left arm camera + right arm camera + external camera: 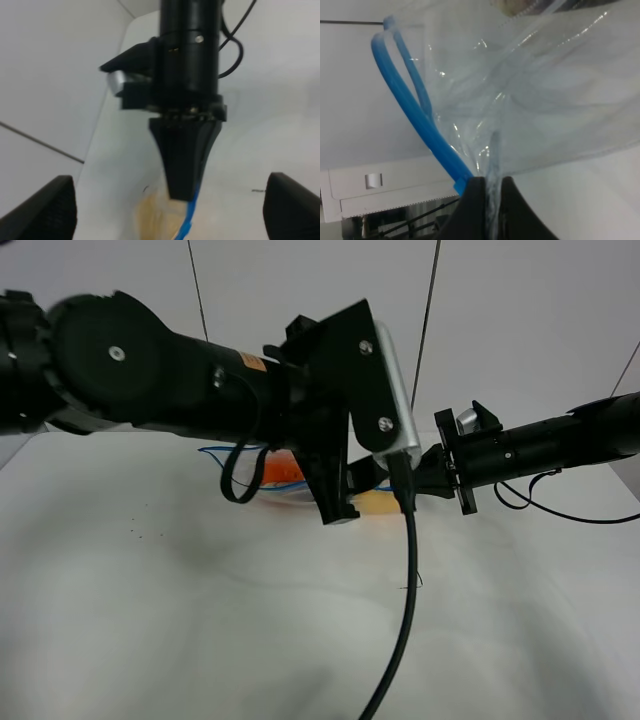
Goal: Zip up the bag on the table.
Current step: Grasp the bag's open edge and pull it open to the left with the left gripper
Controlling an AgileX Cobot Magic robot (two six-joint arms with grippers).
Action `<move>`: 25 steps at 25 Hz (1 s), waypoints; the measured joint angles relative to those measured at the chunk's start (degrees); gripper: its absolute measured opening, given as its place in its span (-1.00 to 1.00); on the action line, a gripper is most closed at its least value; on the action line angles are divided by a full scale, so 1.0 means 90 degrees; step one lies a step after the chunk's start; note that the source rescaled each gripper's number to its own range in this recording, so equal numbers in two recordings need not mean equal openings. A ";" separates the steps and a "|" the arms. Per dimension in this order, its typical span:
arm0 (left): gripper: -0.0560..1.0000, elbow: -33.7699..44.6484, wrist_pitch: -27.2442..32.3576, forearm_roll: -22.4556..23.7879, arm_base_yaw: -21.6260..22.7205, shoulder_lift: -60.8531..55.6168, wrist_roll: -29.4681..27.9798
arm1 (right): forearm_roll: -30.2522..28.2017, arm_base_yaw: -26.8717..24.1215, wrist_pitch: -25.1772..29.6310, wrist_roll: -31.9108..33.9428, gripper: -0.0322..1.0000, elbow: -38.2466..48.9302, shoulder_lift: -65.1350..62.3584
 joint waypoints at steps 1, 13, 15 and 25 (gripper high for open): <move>1.00 0.0000 -0.0097 0.0000 -0.0062 0.0108 0.0000 | 0.0000 0.0000 0.0000 -0.0001 -0.94 0.0000 0.0000; 1.00 0.0952 -0.2660 -0.0007 -0.0209 0.0924 0.0237 | 0.0000 0.0000 0.0000 0.0022 -0.94 -0.0002 0.0000; 1.00 0.0978 -0.2910 -0.0013 -0.0209 0.1105 0.0230 | 0.0000 0.0000 0.0000 0.0028 -0.94 -0.0002 0.0000; 1.00 0.0991 -0.4123 -0.0020 -0.0209 0.1960 0.0183 | 0.0026 0.0000 0.0000 0.0040 -0.94 -0.0002 0.0000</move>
